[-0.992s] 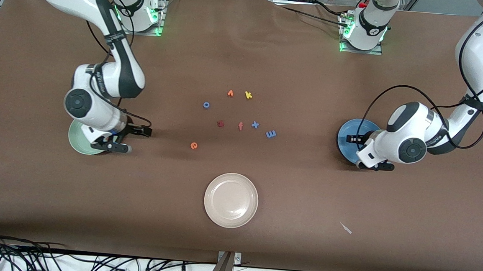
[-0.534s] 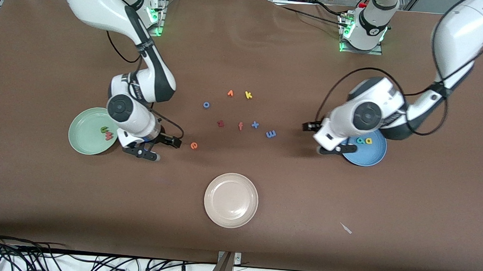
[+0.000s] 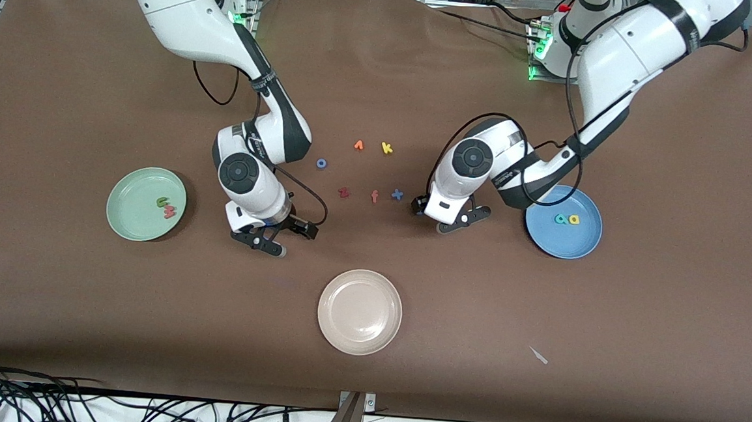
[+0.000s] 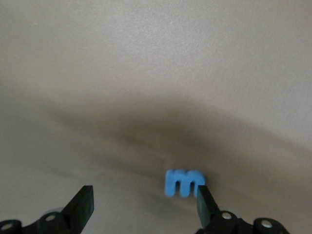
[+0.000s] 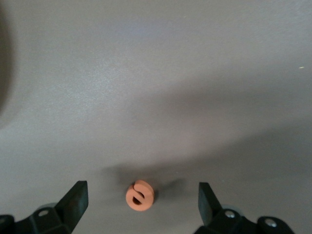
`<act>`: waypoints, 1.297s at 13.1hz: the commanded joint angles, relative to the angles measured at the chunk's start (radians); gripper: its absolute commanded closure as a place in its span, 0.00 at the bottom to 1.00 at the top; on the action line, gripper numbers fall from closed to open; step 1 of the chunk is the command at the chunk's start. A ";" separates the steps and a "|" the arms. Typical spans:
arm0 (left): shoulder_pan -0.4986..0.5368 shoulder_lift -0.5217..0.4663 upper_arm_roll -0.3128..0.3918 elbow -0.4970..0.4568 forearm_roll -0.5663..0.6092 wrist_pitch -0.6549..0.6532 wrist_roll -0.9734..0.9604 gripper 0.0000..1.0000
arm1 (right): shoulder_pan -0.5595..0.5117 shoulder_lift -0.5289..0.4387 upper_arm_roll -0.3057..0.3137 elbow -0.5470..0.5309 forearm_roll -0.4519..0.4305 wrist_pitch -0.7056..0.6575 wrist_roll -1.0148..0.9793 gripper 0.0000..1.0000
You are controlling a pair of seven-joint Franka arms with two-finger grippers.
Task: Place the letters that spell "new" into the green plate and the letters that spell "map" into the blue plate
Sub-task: 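Move the left gripper to blue m while the right gripper reaches orange e, then close the left gripper on blue m while the right gripper grasps orange e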
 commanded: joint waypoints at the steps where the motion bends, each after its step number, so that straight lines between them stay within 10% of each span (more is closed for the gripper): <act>1: -0.024 0.004 0.026 0.025 -0.017 0.021 -0.033 0.06 | 0.013 0.032 -0.005 0.029 0.011 0.013 0.015 0.01; 17: -0.088 0.084 0.053 0.098 0.003 0.022 0.036 0.32 | 0.039 0.055 -0.005 0.016 0.013 0.007 0.017 0.69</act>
